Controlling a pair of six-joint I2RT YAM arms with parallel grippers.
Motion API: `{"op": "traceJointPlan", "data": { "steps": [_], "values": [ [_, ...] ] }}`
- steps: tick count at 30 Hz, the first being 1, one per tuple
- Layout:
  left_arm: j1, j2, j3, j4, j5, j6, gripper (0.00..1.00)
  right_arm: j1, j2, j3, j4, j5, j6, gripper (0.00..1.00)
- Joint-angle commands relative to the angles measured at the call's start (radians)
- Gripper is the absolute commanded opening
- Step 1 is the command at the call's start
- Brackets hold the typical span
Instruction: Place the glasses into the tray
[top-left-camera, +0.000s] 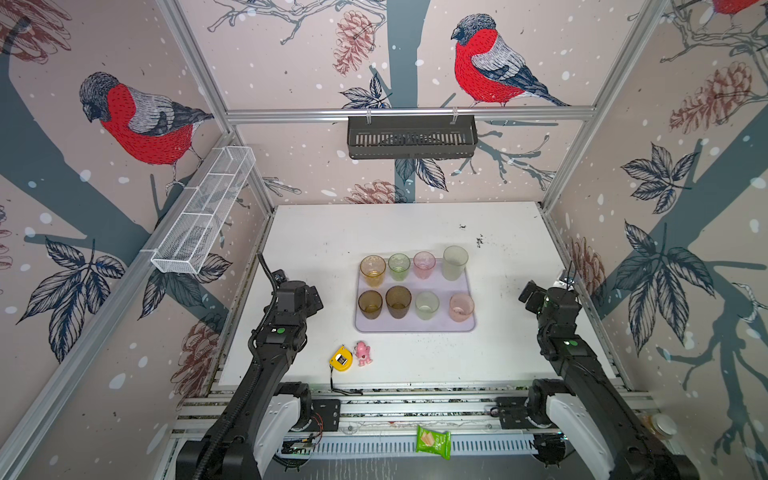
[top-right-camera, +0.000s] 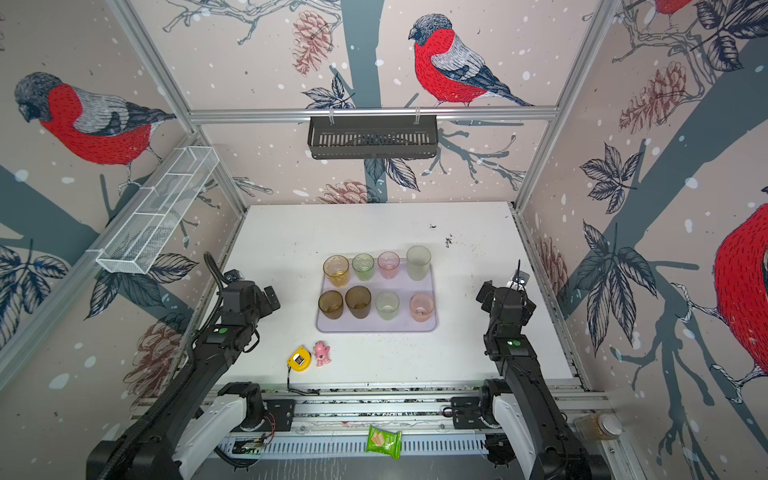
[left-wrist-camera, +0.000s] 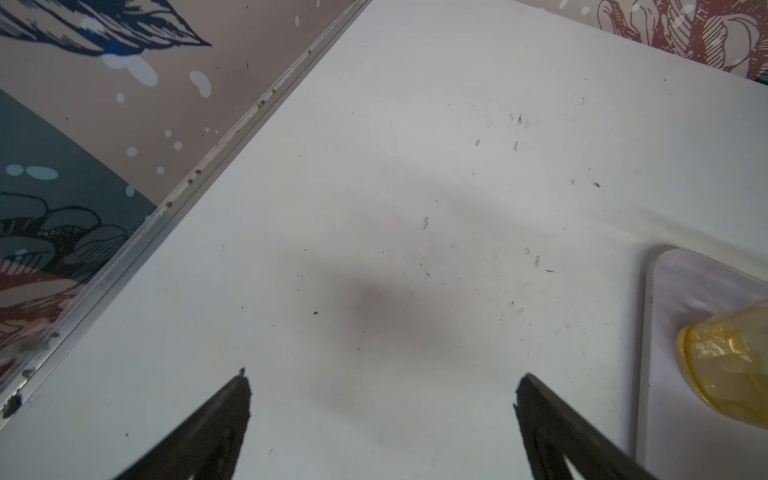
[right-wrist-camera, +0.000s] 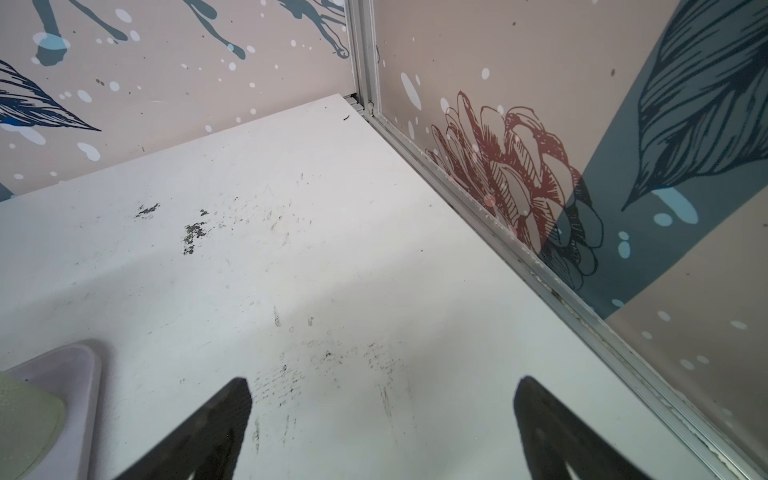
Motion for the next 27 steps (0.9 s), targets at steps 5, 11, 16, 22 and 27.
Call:
{"op": "traceJointPlan", "data": {
  "steps": [5, 11, 16, 22, 27],
  "values": [
    [0.004, -0.009, -0.169, 0.471, 0.048, 0.202, 0.99, -0.002, -0.021, -0.101, 0.223, 0.016, -0.059, 1.00],
    [0.004, 0.050, -0.298, 0.723, 0.036, 0.247, 0.99, -0.011, 0.013, -0.137, 0.310, 0.031, -0.068, 1.00],
    [0.004, 0.132, -0.279, 0.801, 0.023, 0.261, 0.99, -0.012, 0.077, -0.175, 0.409, -0.003, -0.081, 1.00],
    [0.004, 0.221, -0.257, 0.884, 0.033, 0.281, 0.99, -0.012, 0.188, -0.166, 0.564, -0.036, -0.121, 1.00],
    [0.004, 0.288, -0.246, 0.989, 0.036, 0.271, 0.99, -0.011, 0.304, -0.135, 0.670, -0.055, -0.130, 1.00]
  ]
}}
